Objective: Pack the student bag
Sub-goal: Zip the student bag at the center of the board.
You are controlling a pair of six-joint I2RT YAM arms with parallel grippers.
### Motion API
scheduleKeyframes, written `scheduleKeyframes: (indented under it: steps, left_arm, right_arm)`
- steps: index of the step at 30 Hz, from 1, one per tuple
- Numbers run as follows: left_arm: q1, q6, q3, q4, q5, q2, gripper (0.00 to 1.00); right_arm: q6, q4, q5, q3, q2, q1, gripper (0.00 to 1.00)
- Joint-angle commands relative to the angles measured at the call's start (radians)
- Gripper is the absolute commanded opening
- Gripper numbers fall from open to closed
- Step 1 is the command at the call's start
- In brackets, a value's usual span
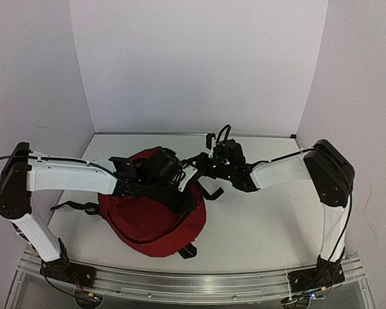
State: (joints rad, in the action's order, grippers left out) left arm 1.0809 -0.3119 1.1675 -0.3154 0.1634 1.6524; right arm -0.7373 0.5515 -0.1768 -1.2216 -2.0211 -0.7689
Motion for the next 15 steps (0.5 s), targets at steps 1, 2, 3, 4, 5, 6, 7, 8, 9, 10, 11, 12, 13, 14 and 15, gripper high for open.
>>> scheduleKeyframes:
  steps: [1, 2, 3, 4, 5, 6, 7, 8, 9, 10, 11, 12, 13, 14, 15]
  left_arm:
    - [0.033, 0.043, 0.031, -0.018, 0.238, -0.032, 0.0]
    - [0.033, 0.044, 0.034, -0.024, 0.242, -0.032, 0.0]
    - [0.033, 0.046, 0.036, -0.027, 0.243, -0.032, 0.0]
    - [0.033, 0.047, 0.038, -0.031, 0.245, -0.033, 0.0]
    - [0.033, 0.048, 0.039, -0.031, 0.246, -0.034, 0.0]
    - [0.033, 0.048, 0.039, -0.031, 0.248, -0.036, 0.0]
    - [0.033, 0.049, 0.04, -0.03, 0.25, -0.037, 0.0]
    - [0.033, 0.049, 0.04, -0.029, 0.25, -0.036, 0.0]
    - [0.032, 0.046, 0.041, -0.028, 0.244, -0.036, 0.0]
    - [0.033, 0.04, 0.041, -0.027, 0.23, -0.034, 0.0]
    - [0.031, 0.029, 0.042, -0.026, 0.196, -0.032, 0.0]
    - [0.028, 0.019, 0.046, -0.026, 0.162, -0.025, 0.0]
    - [0.02, 0.008, 0.056, -0.028, 0.134, -0.013, 0.0]
    - [0.007, -0.006, 0.072, -0.03, 0.117, 0.006, 0.0]
    - [-0.011, -0.017, 0.092, -0.032, 0.111, 0.027, 0.0]
  right_arm:
    - [-0.007, 0.06, 0.029, -0.087, -0.041, 0.018, 0.0]
    - [-0.009, 0.06, 0.028, -0.095, -0.049, 0.02, 0.0]
    - [-0.01, 0.059, 0.028, -0.102, -0.055, 0.023, 0.0]
    - [-0.011, 0.059, 0.029, -0.109, -0.062, 0.025, 0.0]
    - [-0.01, 0.06, 0.029, -0.116, -0.069, 0.028, 0.0]
    - [-0.01, 0.059, 0.029, -0.122, -0.074, 0.032, 0.0]
    - [-0.011, 0.058, 0.029, -0.129, -0.078, 0.035, 0.0]
    - [-0.011, 0.058, 0.029, -0.135, -0.082, 0.039, 0.0]
    - [-0.011, 0.058, 0.029, -0.14, -0.085, 0.044, 0.0]
    - [-0.011, 0.058, 0.029, -0.143, -0.086, 0.047, 0.0]
    - [-0.01, 0.058, 0.03, -0.146, -0.086, 0.054, 0.0]
    - [-0.008, 0.057, 0.032, -0.147, -0.084, 0.059, 0.0]
    - [-0.003, 0.055, 0.035, -0.147, -0.08, 0.065, 0.0]
    - [0.002, 0.052, 0.039, -0.148, -0.075, 0.07, 0.0]
    - [0.009, 0.046, 0.046, -0.148, -0.07, 0.079, 0.0]
